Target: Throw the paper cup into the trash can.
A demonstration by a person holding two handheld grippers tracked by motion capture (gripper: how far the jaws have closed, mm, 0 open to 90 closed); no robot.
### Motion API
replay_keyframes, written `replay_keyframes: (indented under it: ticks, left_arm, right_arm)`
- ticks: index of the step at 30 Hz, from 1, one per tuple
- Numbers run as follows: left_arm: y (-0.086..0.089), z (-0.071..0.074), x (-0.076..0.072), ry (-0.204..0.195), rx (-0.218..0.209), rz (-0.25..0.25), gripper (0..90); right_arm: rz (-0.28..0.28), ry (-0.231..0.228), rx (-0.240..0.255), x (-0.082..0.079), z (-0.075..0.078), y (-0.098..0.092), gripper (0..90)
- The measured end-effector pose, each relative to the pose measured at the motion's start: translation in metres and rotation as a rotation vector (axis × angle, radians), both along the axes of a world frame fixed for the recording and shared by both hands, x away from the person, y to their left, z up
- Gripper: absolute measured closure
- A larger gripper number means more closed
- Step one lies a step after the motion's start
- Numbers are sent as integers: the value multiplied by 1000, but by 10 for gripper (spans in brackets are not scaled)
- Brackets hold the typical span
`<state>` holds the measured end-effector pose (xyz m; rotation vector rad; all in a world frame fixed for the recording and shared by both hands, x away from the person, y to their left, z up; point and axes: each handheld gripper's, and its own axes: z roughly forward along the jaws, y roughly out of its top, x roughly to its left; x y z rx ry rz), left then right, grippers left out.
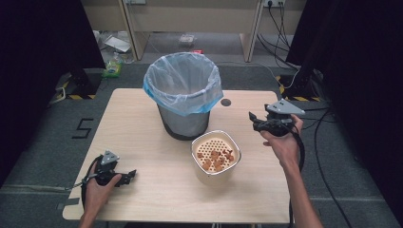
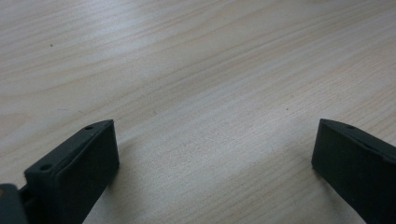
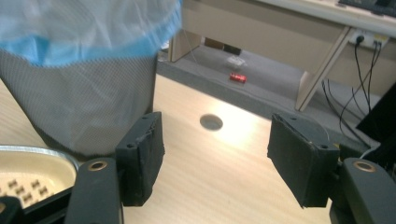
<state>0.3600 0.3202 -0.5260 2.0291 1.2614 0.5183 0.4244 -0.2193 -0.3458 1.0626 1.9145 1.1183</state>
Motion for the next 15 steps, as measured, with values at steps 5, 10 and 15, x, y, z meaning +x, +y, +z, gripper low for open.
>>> replay_keyframes:
  ticks: [5, 10, 15]
  left_arm:
    - [0, 0, 0, 0, 0, 1, 0]
    - [0, 0, -1, -1, 0, 5, 0]
    - [0, 0, -1, -1, 1, 5, 0]
  right_arm:
    - [-17, 17, 12, -10, -17, -11, 363]
    - [-29, 41, 20, -19, -38, -19, 360]
    - [-44, 53, 12, -24, -54, -23, 356]
